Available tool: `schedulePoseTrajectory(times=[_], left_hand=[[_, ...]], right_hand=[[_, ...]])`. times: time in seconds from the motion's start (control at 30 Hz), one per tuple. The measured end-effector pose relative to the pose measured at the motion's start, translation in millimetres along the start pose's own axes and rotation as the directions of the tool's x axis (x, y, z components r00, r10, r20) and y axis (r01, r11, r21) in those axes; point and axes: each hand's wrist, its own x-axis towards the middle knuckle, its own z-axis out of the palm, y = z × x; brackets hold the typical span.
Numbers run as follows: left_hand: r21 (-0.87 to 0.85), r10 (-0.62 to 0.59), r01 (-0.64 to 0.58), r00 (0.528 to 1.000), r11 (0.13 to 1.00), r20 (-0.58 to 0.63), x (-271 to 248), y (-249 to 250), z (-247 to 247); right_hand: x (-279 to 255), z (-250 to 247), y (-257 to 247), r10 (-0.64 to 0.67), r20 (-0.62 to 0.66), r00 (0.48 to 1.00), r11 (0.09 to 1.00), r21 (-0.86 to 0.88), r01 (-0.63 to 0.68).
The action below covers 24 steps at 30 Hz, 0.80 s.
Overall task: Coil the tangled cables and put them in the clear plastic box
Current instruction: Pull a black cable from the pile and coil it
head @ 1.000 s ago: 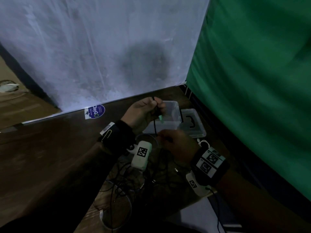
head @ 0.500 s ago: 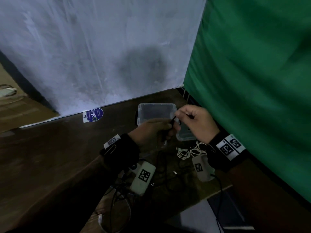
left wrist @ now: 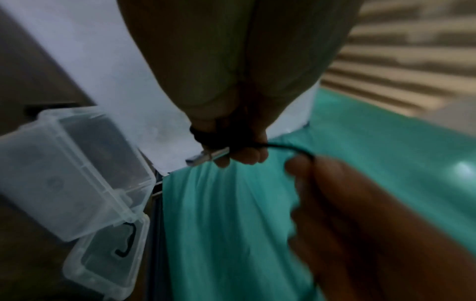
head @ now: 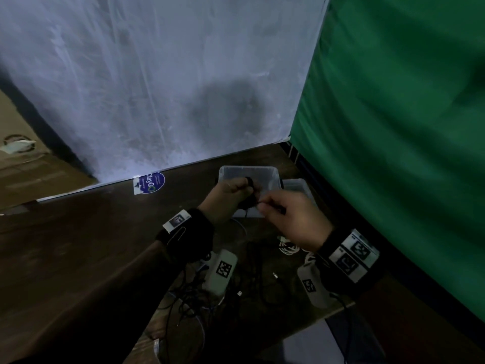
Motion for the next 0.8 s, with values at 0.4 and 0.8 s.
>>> schedulePoseTrajectory(times=[0.4,0.8], left_hand=[[-0.486,-0.132,0.328,0.909,0.81,0.395,-14,17,12],[-0.334,-0.126,0.068,0.98,0.94,-0.156,1,-8,-1]], right_hand=[[14,-6,40,0.157,-0.21,0.965,0.963,0.25,-0.102],[-9,12,9,0.067,0.17,0.983,0.997,0.025,-0.073]])
